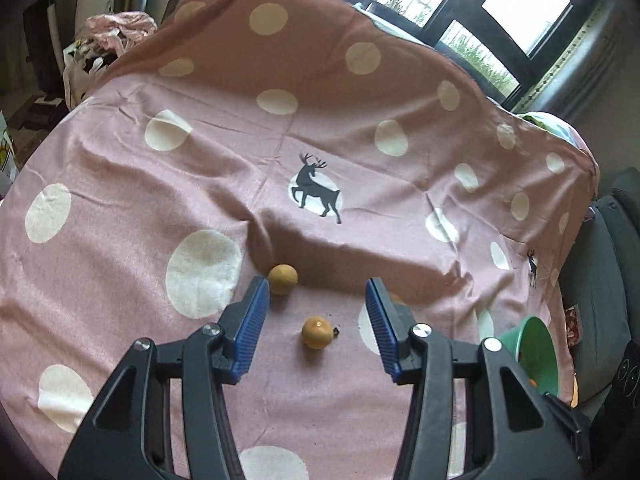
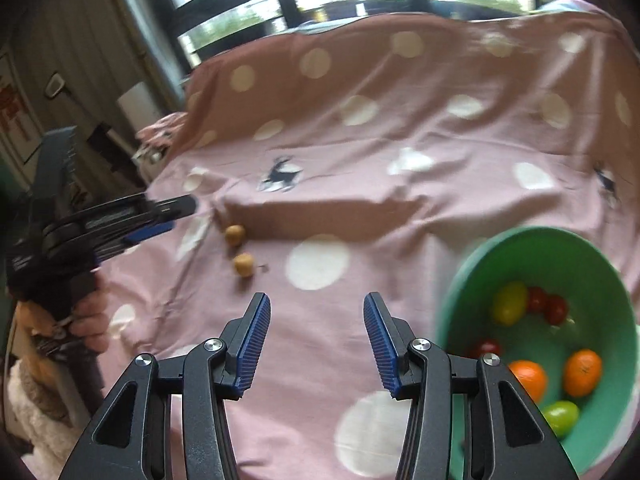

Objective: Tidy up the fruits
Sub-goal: 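Grasp a tan round fruit with the right gripper while the left gripper grasps another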

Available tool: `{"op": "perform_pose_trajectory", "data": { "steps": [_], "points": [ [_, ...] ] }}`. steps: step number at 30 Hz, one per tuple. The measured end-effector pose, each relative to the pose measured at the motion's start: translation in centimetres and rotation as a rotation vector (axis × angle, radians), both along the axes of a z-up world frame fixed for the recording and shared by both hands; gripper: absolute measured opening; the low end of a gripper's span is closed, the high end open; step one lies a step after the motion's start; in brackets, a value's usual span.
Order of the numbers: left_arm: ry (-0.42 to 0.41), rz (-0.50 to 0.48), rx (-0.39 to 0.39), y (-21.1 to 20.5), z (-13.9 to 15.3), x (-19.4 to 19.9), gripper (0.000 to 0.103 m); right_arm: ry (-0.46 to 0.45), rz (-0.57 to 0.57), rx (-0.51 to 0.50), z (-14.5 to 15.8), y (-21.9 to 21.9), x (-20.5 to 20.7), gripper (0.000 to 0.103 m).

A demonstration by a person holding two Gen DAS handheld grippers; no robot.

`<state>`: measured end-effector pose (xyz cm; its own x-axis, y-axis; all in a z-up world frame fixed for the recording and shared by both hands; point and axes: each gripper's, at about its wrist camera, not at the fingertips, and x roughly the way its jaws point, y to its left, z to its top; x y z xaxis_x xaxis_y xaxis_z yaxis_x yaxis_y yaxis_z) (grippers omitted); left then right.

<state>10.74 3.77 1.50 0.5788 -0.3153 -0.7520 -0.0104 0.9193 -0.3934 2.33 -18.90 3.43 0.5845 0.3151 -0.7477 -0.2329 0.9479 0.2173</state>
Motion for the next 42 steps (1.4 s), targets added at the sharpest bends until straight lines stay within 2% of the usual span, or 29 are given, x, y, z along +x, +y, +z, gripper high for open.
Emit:
{"op": "perform_pose_trajectory", "data": {
  "steps": [2,4,7,9,12,16,20,22,23,25,27,29,31,38,42],
  "points": [
    [0.040,-0.010,-0.017,0.1,-0.9,1.0,0.049,0.085,0.127,0.084,-1.0,2.4,1.7,0.049],
    [0.073,-0.018,-0.026,-0.1,-1.7,1.7,0.048,0.111,0.178,0.111,-1.9,4.3,3.3,0.049],
    [0.106,-0.022,-0.048,-0.2,-2.7,2.6,0.048,0.104,0.147,0.019,-3.5,6.2,5.3,0.047],
    [0.113,-0.023,-0.037,-0.3,-3.3,3.2,0.048,0.135,0.137,0.028,-4.7,6.6,6.6,0.043],
    [0.119,-0.016,-0.004,-0.4,-3.9,3.9,0.047,0.167,0.132,0.062,-6.0,7.2,8.0,0.043],
    [0.126,-0.018,-0.029,-0.3,-4.5,4.8,0.047,0.142,0.125,-0.031,-7.1,8.7,8.7,0.043],
    [0.129,-0.007,0.007,-0.4,-5.3,5.5,0.047,0.133,0.137,-0.056,-7.7,9.3,9.0,0.043],
    [0.157,-0.007,-0.001,-0.5,-6.0,5.9,0.047,0.133,0.140,-0.071,-8.1,9.5,9.2,0.037],
    [0.161,-0.010,0.003,-0.6,-6.2,6.1,0.046,0.133,0.138,-0.074,-8.3,9.5,9.2,0.032],
    [0.138,-0.002,0.026,-0.8,-6.1,6.0,0.046,0.121,0.138,-0.071,-8.5,9.6,9.3,0.031],
    [0.129,0.002,0.042,-0.9,-6.3,6.0,0.039,0.101,0.136,-0.080,-8.5,9.6,9.2,0.030],
    [0.121,0.002,0.071,-1.1,-6.5,6.1,0.028,0.092,0.135,-0.077,-8.6,9.5,9.2,0.029],
    [0.108,-0.001,0.099,-1.3,-6.6,6.1,0.025,0.090,0.135,-0.077,-8.6,9.5,9.1,0.029],
    [0.102,-0.001,0.102,-1.3,-6.6,5.9,0.025,0.090,0.114,-0.080,-8.5,9.4,8.6,0.029],
    [0.087,-0.004,0.109,-1.8,-5.4,5.0,0.025,0.090,0.092,-0.070,-8.0,8.7,8.2,0.029]
  ]
}}
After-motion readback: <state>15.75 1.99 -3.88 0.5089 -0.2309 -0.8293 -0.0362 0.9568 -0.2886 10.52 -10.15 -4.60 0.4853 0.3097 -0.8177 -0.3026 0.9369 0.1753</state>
